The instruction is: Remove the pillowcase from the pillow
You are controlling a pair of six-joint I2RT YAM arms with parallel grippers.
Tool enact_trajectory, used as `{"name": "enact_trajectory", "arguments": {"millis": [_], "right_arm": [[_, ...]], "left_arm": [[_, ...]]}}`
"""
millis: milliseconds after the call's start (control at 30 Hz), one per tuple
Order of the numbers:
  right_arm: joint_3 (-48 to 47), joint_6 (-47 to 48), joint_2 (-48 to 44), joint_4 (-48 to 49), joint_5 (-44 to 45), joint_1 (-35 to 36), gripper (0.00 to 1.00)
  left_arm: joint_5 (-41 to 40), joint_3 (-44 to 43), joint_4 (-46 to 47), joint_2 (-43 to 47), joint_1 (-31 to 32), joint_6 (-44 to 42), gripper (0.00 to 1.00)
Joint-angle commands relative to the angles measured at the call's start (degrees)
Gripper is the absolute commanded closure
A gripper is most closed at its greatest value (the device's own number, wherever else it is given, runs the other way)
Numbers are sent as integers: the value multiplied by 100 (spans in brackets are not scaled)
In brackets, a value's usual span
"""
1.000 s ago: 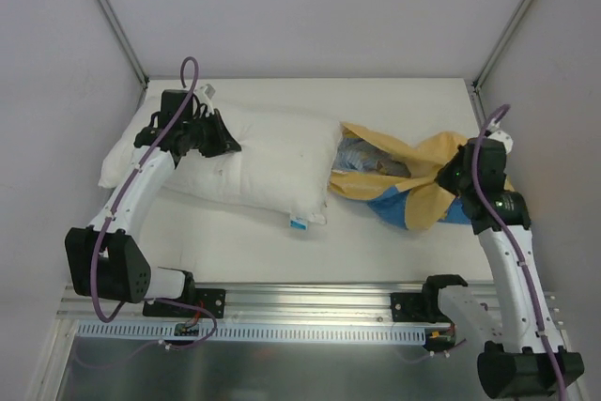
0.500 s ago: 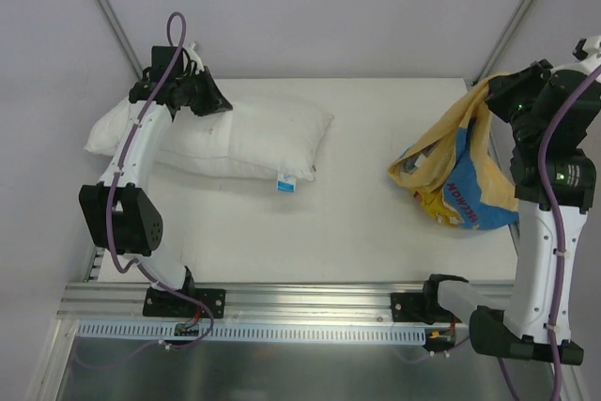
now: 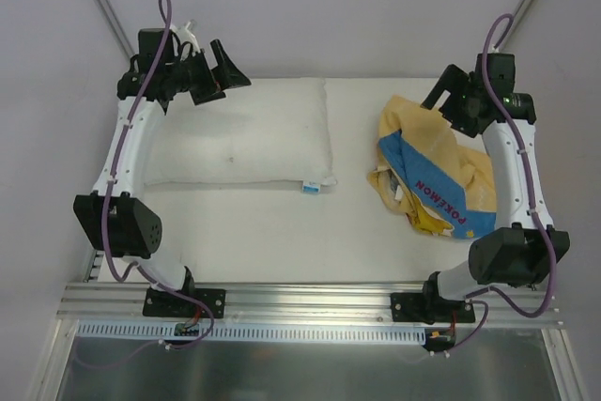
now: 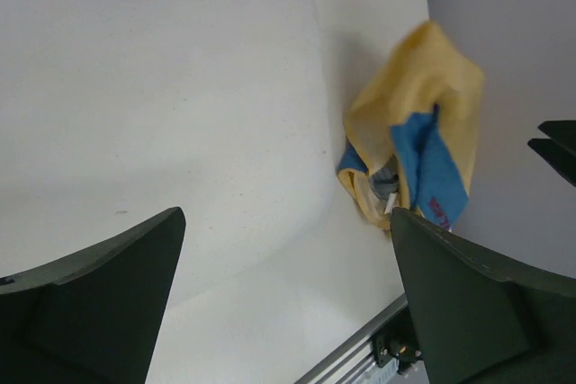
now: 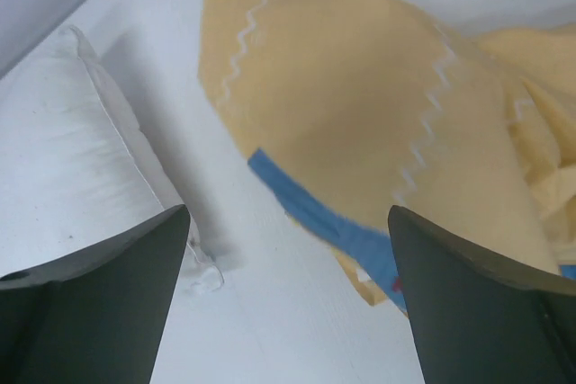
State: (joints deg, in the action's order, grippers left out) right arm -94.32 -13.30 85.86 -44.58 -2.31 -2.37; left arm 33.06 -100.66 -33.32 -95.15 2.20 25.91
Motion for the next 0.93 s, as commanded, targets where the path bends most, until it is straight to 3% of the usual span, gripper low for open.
{"name": "enact_trajectory", "arguments": {"millis": [0, 200, 333, 500, 667, 900], "right_arm": [[-393, 484, -711, -908, 665, 131, 4], [308, 1198, -1633, -1351, 2793, 860, 4], [1160, 1216, -2082, -1466, 3412, 949, 4], [2170, 1032, -2398, -1335, 3299, 967, 4], [2550, 1101, -2469, -1194, 2281, 975, 4], [3051, 1102, -2628, -623, 1883, 975, 4]], "left_arm": [[464, 11, 124, 918, 79, -103, 1], [517, 819, 124, 2000, 473, -455, 1], [395, 1337, 124, 2658, 1080, -683, 1], [262, 2048, 124, 3265, 1511, -798, 1], [43, 3086, 115, 4232, 1608, -632, 1], [-589, 4001, 124, 5339, 1608, -464, 1]]}}
